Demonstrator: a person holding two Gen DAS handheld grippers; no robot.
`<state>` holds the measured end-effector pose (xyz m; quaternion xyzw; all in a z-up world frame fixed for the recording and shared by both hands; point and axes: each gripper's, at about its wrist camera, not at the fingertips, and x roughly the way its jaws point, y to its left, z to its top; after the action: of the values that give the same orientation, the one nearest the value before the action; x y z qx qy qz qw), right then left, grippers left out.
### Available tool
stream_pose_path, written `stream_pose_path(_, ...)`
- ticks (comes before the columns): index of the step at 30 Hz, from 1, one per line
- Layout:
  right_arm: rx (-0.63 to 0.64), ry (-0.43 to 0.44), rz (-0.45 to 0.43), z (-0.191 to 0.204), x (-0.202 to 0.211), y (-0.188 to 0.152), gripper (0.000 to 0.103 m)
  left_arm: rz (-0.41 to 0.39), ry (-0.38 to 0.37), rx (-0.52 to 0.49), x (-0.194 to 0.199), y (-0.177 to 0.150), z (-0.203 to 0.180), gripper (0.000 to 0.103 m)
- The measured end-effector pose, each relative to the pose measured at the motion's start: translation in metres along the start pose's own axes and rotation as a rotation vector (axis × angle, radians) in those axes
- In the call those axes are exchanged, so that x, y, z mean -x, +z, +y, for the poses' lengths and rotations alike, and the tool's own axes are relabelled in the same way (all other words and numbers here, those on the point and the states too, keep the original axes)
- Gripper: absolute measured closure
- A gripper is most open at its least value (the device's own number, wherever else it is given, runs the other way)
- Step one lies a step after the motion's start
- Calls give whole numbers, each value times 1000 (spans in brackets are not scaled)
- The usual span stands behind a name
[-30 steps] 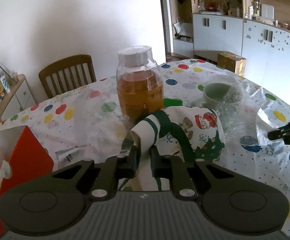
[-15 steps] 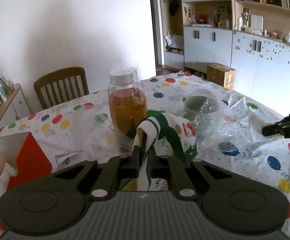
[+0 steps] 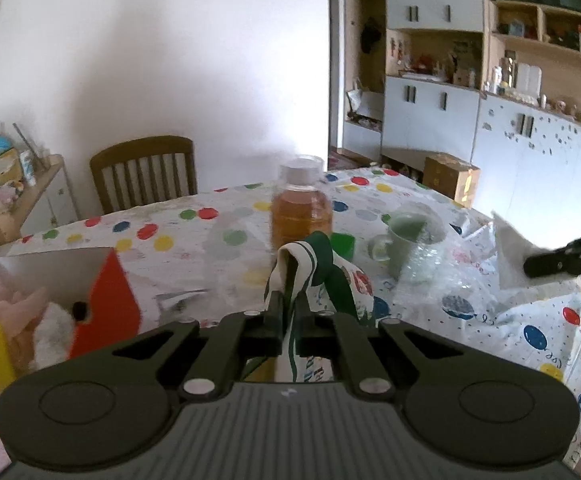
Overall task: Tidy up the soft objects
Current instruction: 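Lift and carry the tote bag and tissue with both grippers over the box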
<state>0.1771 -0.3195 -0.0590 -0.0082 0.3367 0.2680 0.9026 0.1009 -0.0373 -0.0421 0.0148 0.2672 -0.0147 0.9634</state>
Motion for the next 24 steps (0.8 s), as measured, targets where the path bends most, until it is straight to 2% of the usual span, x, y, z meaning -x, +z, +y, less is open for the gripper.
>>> stream_pose_path(10,119,109,-24,81,-9,26,100,-39,23,66,41,10,62,98)
stream_pose_path(24,247,218,-65,189,-35,68,100,-154,97,77,79,31,149,98)
